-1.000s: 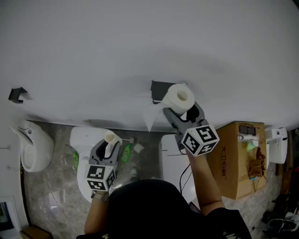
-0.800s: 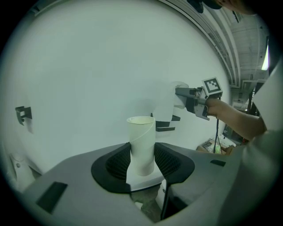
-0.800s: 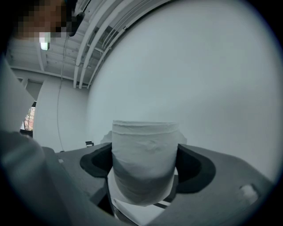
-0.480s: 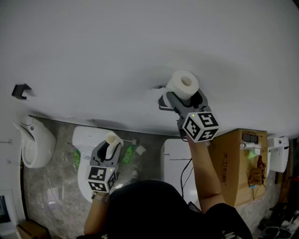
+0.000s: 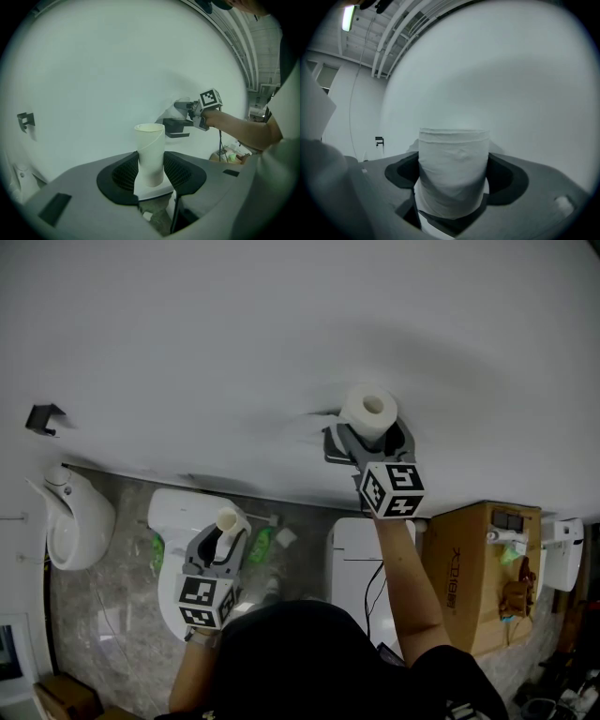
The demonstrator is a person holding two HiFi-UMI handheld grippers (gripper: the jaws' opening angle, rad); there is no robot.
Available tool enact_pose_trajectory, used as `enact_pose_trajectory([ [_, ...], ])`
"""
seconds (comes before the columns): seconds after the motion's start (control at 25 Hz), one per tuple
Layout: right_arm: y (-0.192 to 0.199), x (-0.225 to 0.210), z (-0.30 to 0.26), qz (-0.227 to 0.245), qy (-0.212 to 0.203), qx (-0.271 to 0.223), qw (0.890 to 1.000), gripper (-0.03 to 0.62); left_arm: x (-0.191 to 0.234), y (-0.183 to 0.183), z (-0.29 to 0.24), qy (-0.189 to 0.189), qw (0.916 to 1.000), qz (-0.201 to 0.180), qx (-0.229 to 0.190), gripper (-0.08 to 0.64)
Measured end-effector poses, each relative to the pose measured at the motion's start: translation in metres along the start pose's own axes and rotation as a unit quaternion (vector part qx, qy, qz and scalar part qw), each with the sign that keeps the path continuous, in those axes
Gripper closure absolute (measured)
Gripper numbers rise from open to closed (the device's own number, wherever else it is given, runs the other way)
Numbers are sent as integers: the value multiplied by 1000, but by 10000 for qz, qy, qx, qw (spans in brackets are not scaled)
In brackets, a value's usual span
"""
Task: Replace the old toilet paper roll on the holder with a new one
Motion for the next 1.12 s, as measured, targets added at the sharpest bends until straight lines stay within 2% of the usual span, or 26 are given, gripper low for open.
enact_pose_trajectory([
  [0.36, 12, 7, -5, 257, 146, -36, 9996, 176, 3, 5, -5, 14, 10000, -1, 27, 380],
  [0.68, 22, 18, -11, 1007, 154, 225, 9945, 176, 2, 8, -7, 27, 10000, 43, 32, 380],
  [1.12, 21, 17, -10, 922, 238, 483, 9943, 158, 1, 13, -2, 59, 10000, 78, 8, 380],
])
Point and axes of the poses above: the fingertips, and each gripper's own axes: z backward along the fingers, x to its left, y out of its underside, the point moved 9 cm from there along z, backward along the fingers, and after that the axes turned 3 degrees about y, right-handed, at the moved point
